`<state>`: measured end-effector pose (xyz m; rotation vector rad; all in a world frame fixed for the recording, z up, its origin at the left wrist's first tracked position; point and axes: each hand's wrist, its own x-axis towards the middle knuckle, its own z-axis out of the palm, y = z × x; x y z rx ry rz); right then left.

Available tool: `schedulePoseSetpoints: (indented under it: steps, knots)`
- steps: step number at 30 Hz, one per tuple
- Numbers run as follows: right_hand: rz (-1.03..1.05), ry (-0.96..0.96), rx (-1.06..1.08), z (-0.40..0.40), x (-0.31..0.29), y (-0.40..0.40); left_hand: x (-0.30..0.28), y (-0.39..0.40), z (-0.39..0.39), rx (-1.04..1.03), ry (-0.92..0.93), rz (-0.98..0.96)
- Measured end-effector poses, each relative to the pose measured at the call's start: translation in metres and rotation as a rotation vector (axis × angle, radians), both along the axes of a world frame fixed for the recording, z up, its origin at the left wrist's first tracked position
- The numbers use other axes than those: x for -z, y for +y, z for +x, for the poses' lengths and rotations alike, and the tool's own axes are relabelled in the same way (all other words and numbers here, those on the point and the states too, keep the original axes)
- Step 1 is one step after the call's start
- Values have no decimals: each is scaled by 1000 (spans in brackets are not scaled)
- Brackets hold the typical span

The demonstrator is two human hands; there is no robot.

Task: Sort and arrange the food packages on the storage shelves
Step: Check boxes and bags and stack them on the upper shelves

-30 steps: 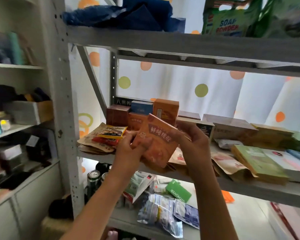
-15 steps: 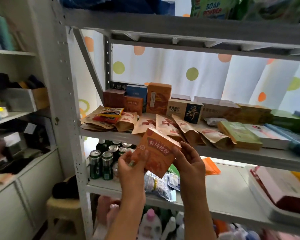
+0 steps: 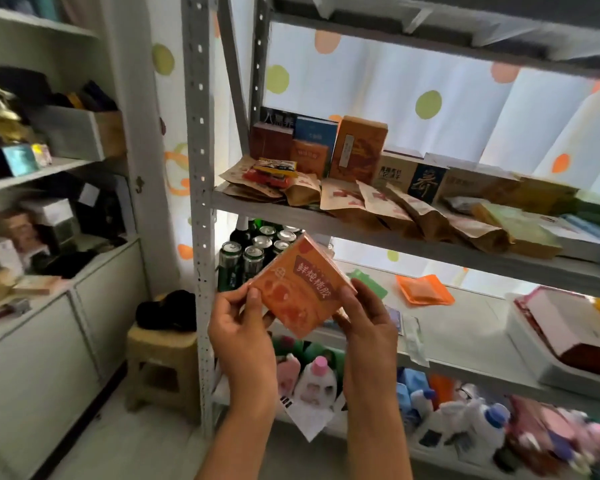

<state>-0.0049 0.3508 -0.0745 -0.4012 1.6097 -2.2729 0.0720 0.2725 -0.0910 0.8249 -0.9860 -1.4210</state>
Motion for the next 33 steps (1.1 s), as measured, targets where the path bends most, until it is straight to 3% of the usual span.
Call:
schedulePoseSetpoints:
  steps: [4, 16, 25, 33]
  knots:
    - [19, -40, -66, 28, 8, -8, 10, -10, 24, -51, 25, 49]
    - [-81, -91, 9, 47, 0, -20, 9, -20, 48, 166, 222, 220]
    - [-88, -109, 133, 35, 2, -3, 16, -8, 45, 256, 146, 255]
    - [-151, -72, 237, 33, 5, 8, 18, 12, 37, 405, 223, 275]
